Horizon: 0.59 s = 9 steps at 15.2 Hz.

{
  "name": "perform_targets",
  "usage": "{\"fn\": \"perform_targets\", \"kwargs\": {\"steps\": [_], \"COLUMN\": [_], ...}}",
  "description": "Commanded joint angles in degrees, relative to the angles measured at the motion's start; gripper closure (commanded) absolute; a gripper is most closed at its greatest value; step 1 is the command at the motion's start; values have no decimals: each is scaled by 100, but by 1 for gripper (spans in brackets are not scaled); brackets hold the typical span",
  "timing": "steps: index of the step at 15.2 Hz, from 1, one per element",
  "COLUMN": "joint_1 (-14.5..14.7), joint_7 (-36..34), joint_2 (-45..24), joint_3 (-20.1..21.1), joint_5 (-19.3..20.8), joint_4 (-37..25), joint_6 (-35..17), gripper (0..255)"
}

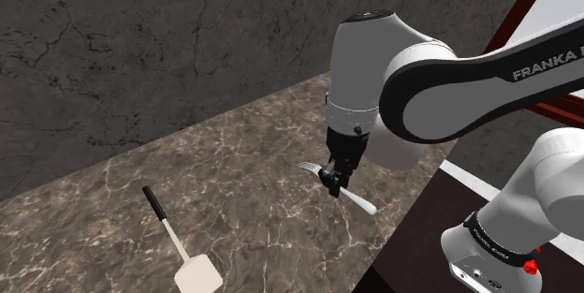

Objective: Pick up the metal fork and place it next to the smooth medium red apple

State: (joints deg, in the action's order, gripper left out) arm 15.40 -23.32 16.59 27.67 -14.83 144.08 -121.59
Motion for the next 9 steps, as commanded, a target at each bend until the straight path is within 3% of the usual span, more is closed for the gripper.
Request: {"fn": "perform_targets", "kwargs": {"steps": [1, 9], "joint_1": [3, 12], "joint_7": [8, 18], "joint_2": [101, 435], "joint_3": [-33, -158], "joint_5": [-7, -12], "joint_4": [-91, -461], "joint_6": [190, 886], "gripper": [255, 255]}}
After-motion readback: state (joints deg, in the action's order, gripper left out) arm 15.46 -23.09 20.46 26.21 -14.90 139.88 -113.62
